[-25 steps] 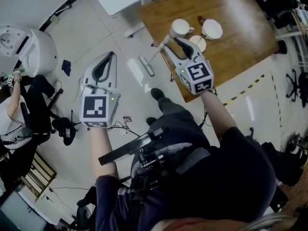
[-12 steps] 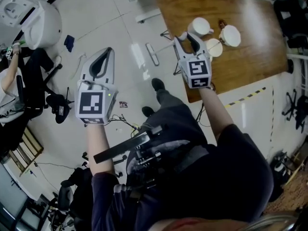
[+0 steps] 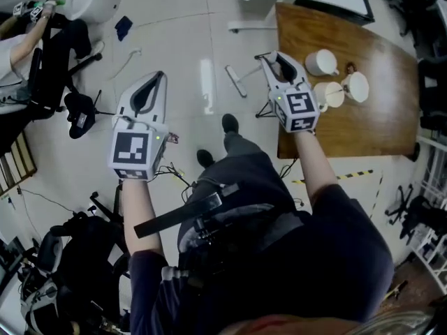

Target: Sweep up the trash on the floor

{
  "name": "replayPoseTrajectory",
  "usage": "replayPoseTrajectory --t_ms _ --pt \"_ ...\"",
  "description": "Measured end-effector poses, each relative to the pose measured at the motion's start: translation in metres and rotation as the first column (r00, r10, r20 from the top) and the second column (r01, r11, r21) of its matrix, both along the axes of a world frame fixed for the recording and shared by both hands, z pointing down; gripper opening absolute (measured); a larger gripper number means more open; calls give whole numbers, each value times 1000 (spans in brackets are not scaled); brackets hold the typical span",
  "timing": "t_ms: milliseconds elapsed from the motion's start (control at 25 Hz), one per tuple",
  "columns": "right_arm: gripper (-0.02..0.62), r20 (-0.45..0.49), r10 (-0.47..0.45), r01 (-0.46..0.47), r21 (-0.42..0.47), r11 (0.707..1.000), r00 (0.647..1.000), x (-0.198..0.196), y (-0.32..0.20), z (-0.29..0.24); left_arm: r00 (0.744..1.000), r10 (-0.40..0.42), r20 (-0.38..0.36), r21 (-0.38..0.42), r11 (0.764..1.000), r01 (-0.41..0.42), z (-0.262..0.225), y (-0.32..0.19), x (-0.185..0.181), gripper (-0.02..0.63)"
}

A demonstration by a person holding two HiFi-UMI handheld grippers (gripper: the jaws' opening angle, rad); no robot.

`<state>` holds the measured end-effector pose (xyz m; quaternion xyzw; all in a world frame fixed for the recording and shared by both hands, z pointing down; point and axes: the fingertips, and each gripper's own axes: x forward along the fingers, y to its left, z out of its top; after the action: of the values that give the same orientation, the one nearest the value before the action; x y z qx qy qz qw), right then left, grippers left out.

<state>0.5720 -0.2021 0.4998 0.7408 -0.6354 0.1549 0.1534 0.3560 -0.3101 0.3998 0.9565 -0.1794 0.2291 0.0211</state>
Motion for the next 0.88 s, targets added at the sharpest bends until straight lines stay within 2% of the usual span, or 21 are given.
replayPoseTrajectory --t_ms 160,320,440,600,720,880 --pt "135 11 -126 126 -4 992 992 -36 -31 -9 994 -109 -7 -20 994 109 1 -12 -52 3" --pt "129 42 -250 248 38 968 967 -75 -61 -27 976 -218 -8 -29 976 217 3 -17 -104 3" --pt "127 55 -364 359 79 930 930 -110 -83 -46 950 -311 -9 -34 950 310 4 -15 -146 3" --pt "126 46 -498 490 122 863 866 -165 -110 -67 912 -409 -22 -37 912 408 3 -7 -203 3" --pt "126 59 -556 544 139 827 829 -211 -121 -69 900 -436 -32 -41 900 434 3 7 -246 3" --pt "124 73 -622 605 166 778 780 -266 -142 -71 873 -479 -90 -115 876 468 -2 28 -297 3"
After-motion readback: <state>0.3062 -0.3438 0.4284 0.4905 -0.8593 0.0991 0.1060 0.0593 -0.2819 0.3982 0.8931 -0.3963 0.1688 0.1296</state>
